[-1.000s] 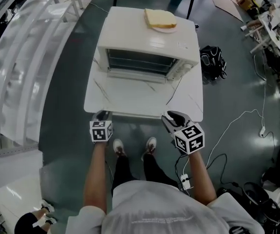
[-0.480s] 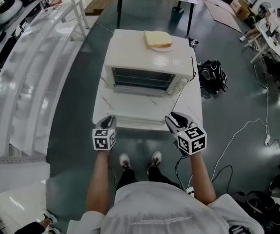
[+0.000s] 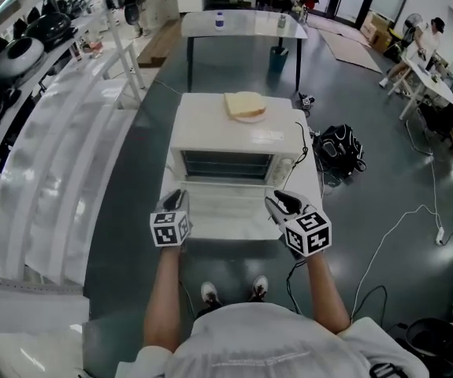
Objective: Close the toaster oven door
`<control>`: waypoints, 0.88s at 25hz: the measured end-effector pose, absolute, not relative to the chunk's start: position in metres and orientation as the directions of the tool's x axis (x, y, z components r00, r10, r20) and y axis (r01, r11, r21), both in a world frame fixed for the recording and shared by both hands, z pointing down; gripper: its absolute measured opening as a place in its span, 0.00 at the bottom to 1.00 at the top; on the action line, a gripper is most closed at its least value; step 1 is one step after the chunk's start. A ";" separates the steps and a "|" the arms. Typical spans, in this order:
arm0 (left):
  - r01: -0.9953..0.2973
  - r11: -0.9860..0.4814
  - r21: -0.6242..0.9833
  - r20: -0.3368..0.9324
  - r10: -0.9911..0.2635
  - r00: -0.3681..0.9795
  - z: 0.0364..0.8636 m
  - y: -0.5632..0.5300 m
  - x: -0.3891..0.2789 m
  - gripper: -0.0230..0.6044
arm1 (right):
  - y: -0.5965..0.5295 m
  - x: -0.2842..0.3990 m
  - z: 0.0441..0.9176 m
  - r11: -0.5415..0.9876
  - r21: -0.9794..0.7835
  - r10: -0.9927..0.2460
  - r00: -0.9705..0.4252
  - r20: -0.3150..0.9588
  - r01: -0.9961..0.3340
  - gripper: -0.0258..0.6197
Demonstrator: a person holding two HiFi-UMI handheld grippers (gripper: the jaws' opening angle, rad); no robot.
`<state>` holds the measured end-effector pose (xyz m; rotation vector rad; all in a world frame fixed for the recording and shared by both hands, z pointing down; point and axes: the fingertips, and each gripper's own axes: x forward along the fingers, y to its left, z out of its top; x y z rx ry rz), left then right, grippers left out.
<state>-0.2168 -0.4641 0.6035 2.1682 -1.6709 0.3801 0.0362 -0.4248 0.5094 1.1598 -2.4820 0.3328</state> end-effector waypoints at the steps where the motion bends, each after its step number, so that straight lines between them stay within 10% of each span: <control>1: -0.968 -0.217 0.127 0.427 -0.869 0.251 0.599 -0.470 -0.217 0.16 | -0.427 0.038 0.506 0.629 -0.045 -0.690 -0.584 0.428 -0.776 0.24; 22: -0.970 -0.215 0.111 0.405 -0.882 0.242 0.559 -0.560 -0.213 0.16 | -0.464 0.081 0.488 0.555 -0.013 -0.762 -0.515 0.393 -0.831 0.24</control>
